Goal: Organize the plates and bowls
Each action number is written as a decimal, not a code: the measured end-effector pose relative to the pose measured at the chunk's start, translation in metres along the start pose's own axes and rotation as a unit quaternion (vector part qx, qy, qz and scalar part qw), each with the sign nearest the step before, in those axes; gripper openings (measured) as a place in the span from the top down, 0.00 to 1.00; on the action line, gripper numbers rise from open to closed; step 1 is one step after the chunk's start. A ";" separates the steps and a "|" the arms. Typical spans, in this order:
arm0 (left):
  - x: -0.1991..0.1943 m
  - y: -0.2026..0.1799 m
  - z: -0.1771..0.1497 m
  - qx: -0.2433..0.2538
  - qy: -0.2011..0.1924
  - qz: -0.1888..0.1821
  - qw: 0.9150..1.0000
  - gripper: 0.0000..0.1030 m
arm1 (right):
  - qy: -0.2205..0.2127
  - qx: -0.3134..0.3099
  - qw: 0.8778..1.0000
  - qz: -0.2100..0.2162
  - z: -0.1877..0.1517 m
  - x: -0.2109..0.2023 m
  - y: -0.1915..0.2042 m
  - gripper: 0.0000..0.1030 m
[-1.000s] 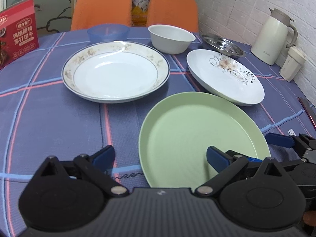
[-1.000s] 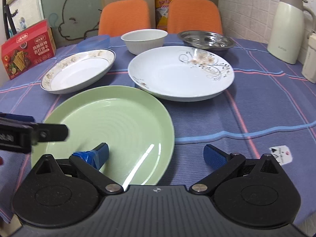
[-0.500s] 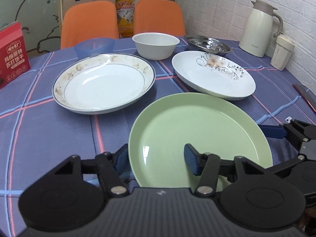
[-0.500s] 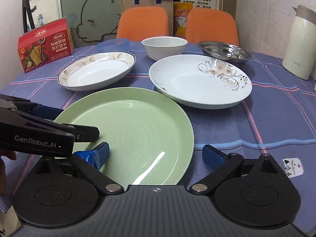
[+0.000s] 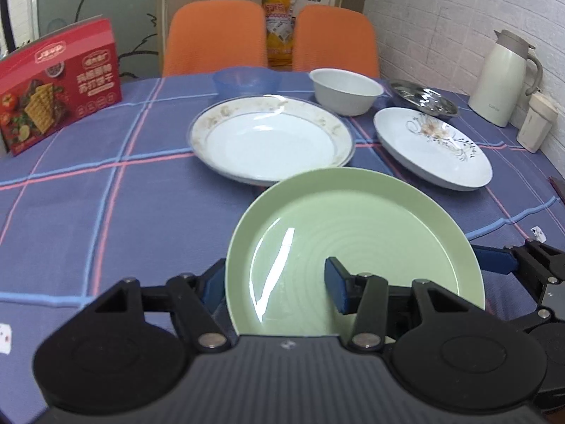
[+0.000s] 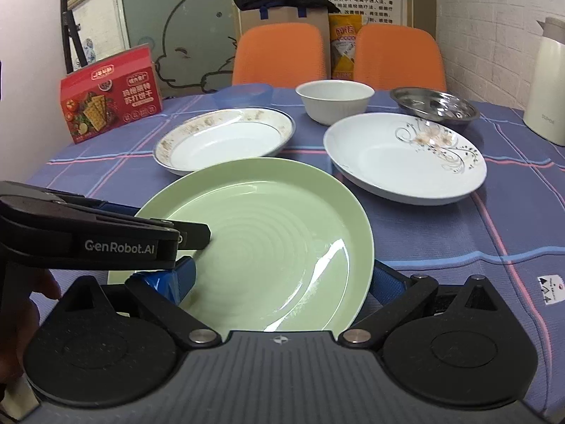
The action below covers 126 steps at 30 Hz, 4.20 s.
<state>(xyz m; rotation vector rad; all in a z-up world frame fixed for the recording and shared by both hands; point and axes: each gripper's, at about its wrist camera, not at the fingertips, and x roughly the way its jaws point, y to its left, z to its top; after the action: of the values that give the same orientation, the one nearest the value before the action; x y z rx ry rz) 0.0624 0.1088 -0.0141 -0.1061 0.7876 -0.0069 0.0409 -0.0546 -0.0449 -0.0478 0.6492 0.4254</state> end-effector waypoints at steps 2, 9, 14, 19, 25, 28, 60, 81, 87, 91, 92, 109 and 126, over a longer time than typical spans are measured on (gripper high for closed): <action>-0.006 0.014 -0.005 -0.009 0.001 0.014 1.000 0.52 | 0.001 -0.006 1.000 0.018 0.001 0.003 0.013 0.12; -0.010 0.048 -0.012 -0.038 0.002 0.027 0.999 0.52 | 0.014 -0.031 0.997 0.064 0.002 0.019 0.061 0.12; 0.001 0.053 -0.013 -0.034 -0.003 0.034 0.999 0.51 | 0.022 -0.037 0.997 0.062 0.004 0.025 0.073 0.12; 0.001 0.059 -0.013 -0.041 -0.002 0.009 0.999 0.39 | 0.034 -0.051 0.997 0.053 0.000 0.036 0.081 0.12; -0.009 0.093 0.008 -0.091 -0.030 -0.009 0.995 0.36 | 0.025 -0.014 0.995 0.092 0.008 0.026 0.055 0.14; -0.007 0.104 0.031 -0.100 -0.043 -0.002 0.994 0.30 | -0.003 0.021 0.997 0.076 0.024 0.019 0.031 0.14; 0.140 0.093 0.134 -0.035 0.036 -0.020 0.999 0.29 | 0.065 -0.025 0.995 0.068 0.113 0.156 0.009 0.13; 0.130 0.085 0.134 -0.038 0.030 -0.022 0.999 0.43 | 0.067 0.037 0.995 0.071 0.113 0.150 0.025 0.11; 0.101 0.083 0.136 -0.039 0.011 -0.025 0.999 0.43 | 0.043 0.031 0.996 0.072 0.117 0.132 0.032 0.11; 0.078 0.078 0.128 -0.035 0.008 -0.021 0.999 0.43 | 0.035 0.035 0.996 0.075 0.120 0.118 0.034 0.11; 0.072 0.077 0.125 -0.034 0.008 -0.020 0.999 0.43 | 0.034 0.036 0.996 0.076 0.119 0.114 0.035 0.11; -0.007 0.067 0.023 -0.035 0.020 -0.005 0.999 0.42 | 0.058 0.074 0.990 0.105 0.043 0.031 0.075 0.11; -0.018 0.072 0.020 -0.024 -0.038 0.016 0.999 0.26 | 0.030 0.056 0.993 0.098 0.023 0.024 0.073 0.14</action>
<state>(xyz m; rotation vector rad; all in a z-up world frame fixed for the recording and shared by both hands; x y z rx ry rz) 0.0617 0.1832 0.0054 -0.1386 0.7125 0.0454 0.0423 0.0254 -0.0342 0.1105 0.7386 0.5771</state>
